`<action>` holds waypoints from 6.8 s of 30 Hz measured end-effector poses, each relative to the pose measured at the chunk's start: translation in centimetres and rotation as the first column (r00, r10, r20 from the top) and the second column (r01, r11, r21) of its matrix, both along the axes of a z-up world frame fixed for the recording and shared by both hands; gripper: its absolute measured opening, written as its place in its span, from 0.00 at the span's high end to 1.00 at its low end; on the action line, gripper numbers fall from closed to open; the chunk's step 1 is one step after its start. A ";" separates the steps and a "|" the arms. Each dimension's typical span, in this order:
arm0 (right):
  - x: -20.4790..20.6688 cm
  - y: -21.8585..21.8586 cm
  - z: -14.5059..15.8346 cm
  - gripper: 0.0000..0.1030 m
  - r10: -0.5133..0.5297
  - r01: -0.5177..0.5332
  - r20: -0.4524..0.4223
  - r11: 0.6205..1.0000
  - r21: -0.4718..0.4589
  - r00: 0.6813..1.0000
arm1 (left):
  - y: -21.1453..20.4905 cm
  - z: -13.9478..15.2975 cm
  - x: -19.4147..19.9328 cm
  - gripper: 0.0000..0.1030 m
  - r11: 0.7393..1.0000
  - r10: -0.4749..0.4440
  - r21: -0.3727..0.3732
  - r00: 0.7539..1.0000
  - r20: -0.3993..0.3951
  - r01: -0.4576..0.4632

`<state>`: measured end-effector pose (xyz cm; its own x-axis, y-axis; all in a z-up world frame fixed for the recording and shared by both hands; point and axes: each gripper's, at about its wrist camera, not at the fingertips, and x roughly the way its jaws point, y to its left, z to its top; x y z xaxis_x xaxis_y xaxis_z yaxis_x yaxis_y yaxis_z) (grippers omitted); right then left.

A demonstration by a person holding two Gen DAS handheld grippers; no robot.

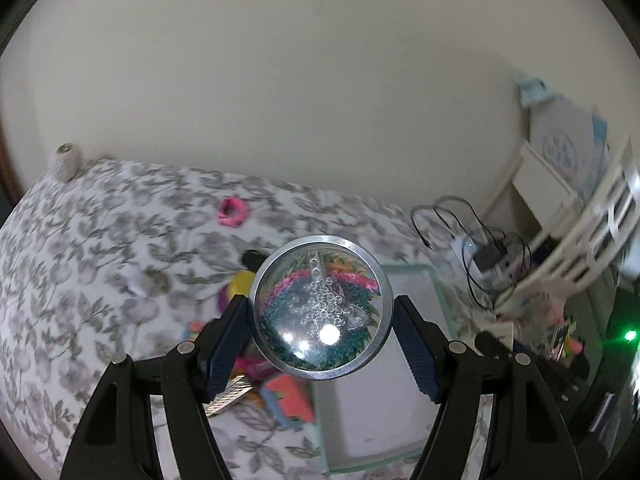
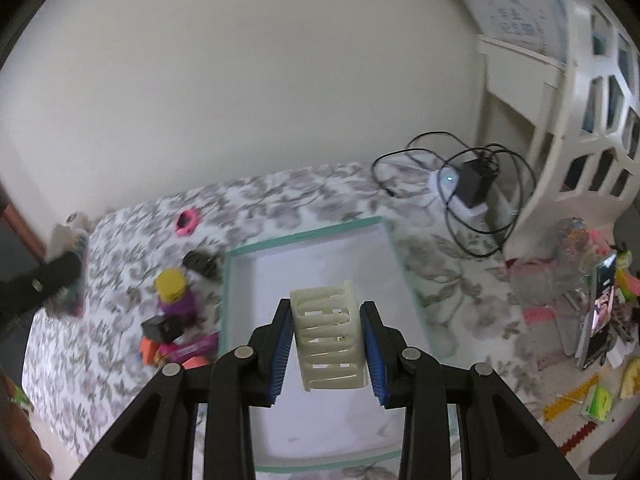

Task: Organize rigid objects
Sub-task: 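Carry the tin and clip into the tray and open both grippers, then move both grippers back to the pile toward the harmonica and orange block, then grasp the gold harmonica with the left gripper while the right grasps the orange block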

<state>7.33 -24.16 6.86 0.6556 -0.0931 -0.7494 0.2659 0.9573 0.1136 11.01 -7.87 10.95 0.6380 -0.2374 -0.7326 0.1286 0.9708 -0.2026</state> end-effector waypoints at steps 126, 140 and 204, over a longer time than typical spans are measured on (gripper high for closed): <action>5.5 16.9 -12.4 0.35 0.410 -0.425 -0.346 0.904 0.036 0.844 | 11.2 -15.5 3.7 0.00 0.993 0.117 0.067 0.870 -0.480 -0.096; 5.5 15.7 -12.1 0.35 0.408 -0.409 -0.352 0.909 0.075 0.842 | 9.1 -16.4 3.8 0.00 0.993 0.056 0.114 0.869 -0.491 0.000; 5.5 17.6 -14.0 0.48 0.493 -0.513 -0.339 0.858 0.036 0.801 | 9.1 -18.5 3.7 0.78 0.979 -0.003 0.172 0.858 -0.514 0.107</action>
